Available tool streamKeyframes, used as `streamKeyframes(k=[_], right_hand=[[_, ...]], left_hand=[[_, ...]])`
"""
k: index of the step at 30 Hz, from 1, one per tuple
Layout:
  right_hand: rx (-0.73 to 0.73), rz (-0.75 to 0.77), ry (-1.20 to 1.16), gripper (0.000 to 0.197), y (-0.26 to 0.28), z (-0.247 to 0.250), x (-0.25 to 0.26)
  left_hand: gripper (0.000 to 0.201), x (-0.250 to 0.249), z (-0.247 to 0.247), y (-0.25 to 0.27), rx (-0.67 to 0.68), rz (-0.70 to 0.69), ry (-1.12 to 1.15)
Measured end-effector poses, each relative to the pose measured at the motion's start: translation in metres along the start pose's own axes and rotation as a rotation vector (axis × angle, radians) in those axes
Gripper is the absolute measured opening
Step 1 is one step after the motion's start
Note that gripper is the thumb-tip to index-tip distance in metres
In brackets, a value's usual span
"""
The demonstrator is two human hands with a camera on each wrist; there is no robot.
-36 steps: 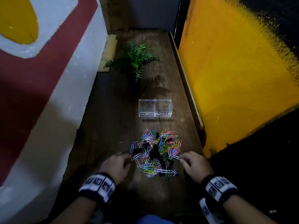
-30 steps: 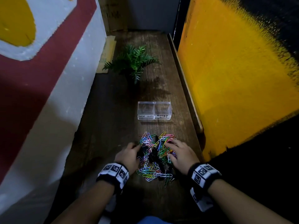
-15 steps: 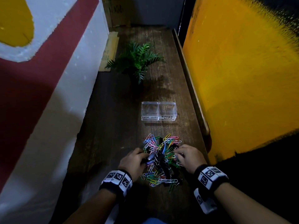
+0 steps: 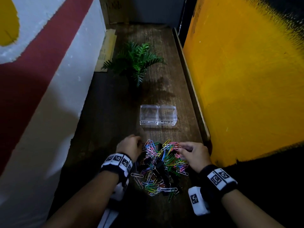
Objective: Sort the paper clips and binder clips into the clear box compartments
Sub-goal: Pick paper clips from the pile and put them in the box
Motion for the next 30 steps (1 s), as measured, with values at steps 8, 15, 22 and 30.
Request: streamKeyframes(k=[8,15,22,30], right_hand=[[0.008,0.043,0.042,0.023,-0.008,-0.004,0.016],[0.016,0.109,0.061,0.022,-0.017,-0.005,0.031],[0.028,0.118,0.06,0.022,-0.021,-0.005,0.035],[0.041,0.097,0.076,0.022,-0.023,-0.008,0.041]], left_hand=[[0.022,-0.006,-0.011,-0.035,0.263,-0.04,-0.09],[0.02,-0.004,-0.011,-0.041,0.3,-0.015,-0.125],[0.028,0.005,-0.012,-0.037,0.237,0.059,-0.086],[0.02,-0.009,-0.007,-0.046,0.323,0.063,-0.102]])
Point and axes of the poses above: each hand's wrist, its own y-axis away from the middle knuckle, its own z-axis out of the back of the hand, x = y × z, the point moved 3 cm from there along -y, towards the middle knuckle, and after that the axes turned 12 degrees about -y, right-handed, at the moved point
